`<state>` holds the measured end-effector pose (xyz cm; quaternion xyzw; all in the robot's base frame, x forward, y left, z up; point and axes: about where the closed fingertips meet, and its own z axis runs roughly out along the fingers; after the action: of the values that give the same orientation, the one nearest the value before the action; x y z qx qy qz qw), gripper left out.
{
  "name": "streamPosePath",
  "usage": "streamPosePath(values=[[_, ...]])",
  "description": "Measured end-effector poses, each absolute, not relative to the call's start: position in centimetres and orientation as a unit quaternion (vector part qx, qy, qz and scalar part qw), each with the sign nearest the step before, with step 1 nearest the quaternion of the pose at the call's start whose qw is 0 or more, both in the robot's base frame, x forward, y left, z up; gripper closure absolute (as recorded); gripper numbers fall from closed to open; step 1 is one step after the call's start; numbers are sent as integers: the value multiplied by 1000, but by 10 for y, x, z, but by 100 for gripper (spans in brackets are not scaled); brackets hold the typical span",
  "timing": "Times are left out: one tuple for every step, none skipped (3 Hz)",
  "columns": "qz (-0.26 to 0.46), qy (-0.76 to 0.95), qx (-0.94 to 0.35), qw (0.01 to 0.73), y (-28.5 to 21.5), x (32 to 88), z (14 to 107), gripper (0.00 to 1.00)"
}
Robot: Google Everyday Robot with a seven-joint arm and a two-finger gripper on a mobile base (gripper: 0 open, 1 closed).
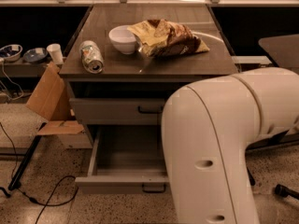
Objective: Pick apple from middle drawer and place on counter
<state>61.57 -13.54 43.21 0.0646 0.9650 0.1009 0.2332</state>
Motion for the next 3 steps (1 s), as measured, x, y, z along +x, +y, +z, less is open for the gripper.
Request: streamPosePath(values=[[103,966,55,232,-148,594,463,100],[93,967,45,232,-159,580,501,100],[74,967,36,242,-170,578,549,100]])
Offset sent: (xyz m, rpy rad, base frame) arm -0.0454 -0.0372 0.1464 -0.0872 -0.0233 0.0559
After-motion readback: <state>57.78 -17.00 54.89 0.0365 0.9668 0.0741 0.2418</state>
